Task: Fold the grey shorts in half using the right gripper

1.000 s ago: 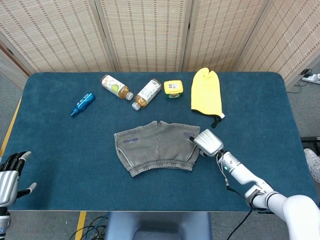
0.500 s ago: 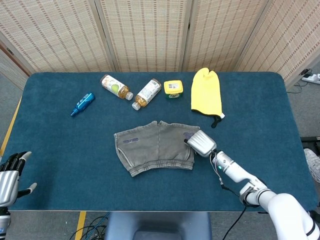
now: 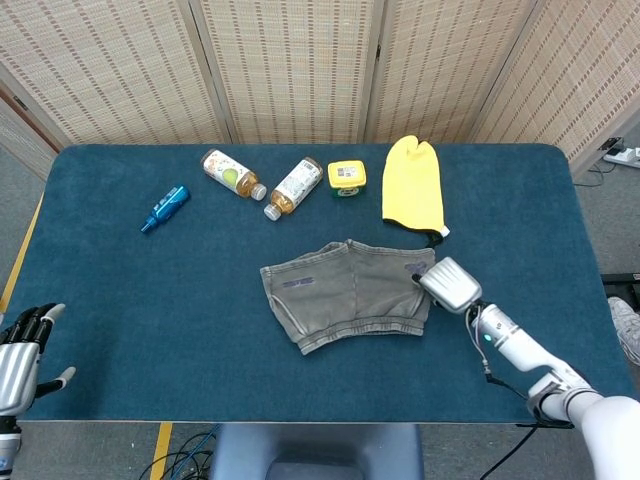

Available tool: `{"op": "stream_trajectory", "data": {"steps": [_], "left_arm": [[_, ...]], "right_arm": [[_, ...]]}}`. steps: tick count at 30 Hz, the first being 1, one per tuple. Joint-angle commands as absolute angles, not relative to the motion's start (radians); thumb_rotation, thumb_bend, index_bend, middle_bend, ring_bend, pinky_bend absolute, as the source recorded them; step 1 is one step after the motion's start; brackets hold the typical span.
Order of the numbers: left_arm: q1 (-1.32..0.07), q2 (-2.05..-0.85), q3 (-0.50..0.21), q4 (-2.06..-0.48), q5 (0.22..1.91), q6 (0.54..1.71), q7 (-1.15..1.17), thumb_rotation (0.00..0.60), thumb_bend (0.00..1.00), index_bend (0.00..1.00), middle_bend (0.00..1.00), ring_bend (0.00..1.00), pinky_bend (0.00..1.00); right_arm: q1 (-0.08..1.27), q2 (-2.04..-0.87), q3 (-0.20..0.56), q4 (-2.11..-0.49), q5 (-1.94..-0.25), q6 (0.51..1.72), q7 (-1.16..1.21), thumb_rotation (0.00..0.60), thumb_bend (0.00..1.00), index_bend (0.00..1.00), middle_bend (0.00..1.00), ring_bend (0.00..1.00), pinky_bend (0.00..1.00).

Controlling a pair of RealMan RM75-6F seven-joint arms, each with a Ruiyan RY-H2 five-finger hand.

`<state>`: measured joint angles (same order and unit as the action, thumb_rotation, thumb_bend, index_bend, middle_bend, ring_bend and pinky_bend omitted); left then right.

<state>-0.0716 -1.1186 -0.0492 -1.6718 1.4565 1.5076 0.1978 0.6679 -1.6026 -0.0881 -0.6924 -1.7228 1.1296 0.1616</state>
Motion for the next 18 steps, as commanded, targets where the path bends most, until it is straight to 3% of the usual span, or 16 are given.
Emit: {"op": "stream_trajectory", "data": {"steps": [1, 7, 18], "left_arm": [[-0.067, -1.114, -0.051, -1.677, 1.46, 1.52, 0.197, 0.6, 0.17, 0.16, 0.16, 0.14, 0.3], [-0.07, -1.12, -0.053, -1.676, 1.461, 1.518, 0.199, 0.6, 0.17, 0.16, 0.16, 0.14, 0.3], [-0.06, -1.117, -0.05, -1.647, 1.452, 1.518, 0.168, 0.6, 0.17, 0.16, 0.16, 0.14, 0.3]], "right_arm": [[0.644, -1.522, -0.096, -0.736, -1.72, 1.167, 0.148, 0.6, 0.55, 0.61, 0.96, 1.0, 0.9], [0.656, -1.485, -0.071, -0.771, -1.719, 1.207, 0.123, 0.6, 0.55, 0.61, 0.96, 1.0, 0.9], [0.806, -1.636, -0.022, -0.728, -1.798, 1.262, 0.13, 0.6, 0.55, 0.61, 0.96, 1.0, 0.9]]}}
